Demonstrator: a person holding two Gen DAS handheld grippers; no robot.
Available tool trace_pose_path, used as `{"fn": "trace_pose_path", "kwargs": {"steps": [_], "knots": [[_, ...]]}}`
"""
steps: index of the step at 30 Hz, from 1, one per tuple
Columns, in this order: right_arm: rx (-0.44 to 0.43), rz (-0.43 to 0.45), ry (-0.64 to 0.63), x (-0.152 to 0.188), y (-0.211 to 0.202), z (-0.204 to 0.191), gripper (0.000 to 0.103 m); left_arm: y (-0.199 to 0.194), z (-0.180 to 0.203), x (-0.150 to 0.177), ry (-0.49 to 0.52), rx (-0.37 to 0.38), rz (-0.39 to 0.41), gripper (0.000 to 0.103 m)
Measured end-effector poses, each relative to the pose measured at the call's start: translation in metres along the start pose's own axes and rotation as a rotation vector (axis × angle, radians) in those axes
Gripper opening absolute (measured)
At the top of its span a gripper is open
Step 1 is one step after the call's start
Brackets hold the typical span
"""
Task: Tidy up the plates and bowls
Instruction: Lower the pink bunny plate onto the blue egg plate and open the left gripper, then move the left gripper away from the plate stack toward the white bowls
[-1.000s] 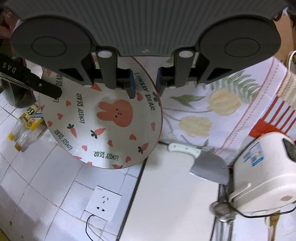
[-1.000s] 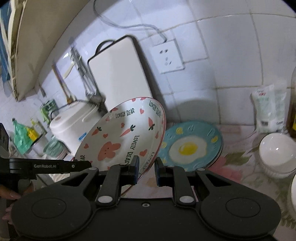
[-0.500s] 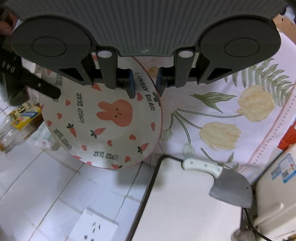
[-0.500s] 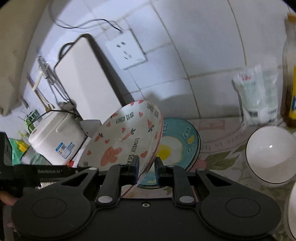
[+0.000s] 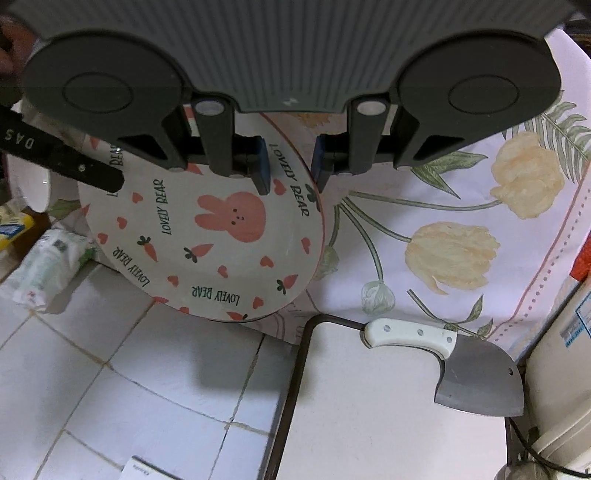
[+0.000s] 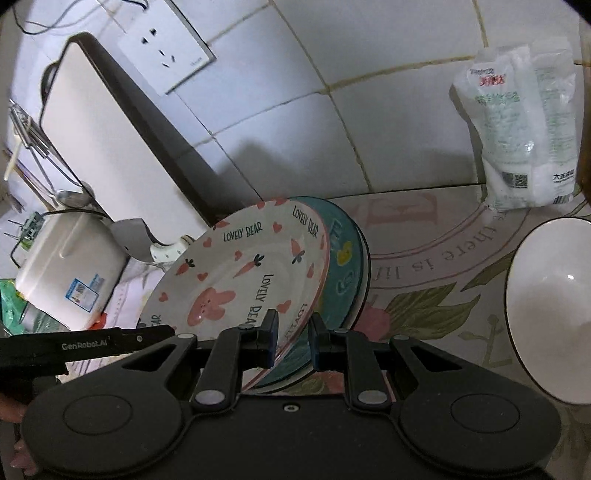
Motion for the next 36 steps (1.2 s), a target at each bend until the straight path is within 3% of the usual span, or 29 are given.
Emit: {"fn": "trace_pose_path", "kwargs": {"steps": [7,15,26,30,36], "knots": [[0.094,-0.004,-0.062,-0.006,0.012,0.003,0.021,0.013,0.003,-0.004,0.009,-0.016,-0.024,0.021],[0.170,-0.005,-0.148,-0.013,0.017,-0.001,0.022,0.020,-0.001,-0.003,-0.048,-0.020,-0.033,0.022],[0.192,0.007,-0.203,-0.011,0.013,-0.002,0.028,0.015,0.003,-0.004,-0.023,-0.091,-0.087,0.023],[0.197,0.017,-0.188,-0.007,0.007,0.004,0.033,-0.002,0.003,-0.011,0.010,-0.105,-0.044,0.023],[0.126,0.104,-0.168,-0.008,-0.030,-0.003,0.033,-0.033,0.017,0.000,0.034,-0.058,-0.029,0.023]]}}
Point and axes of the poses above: each gripper's, at about its wrist camera, not at the fingertips, and y roughly the way its jaws point, z to its right, x to its underside, the point moved 10 cm from there along y, roughly the way its jaws point, and after that the axes turned 10 degrees about x, right-handed, at the moved point
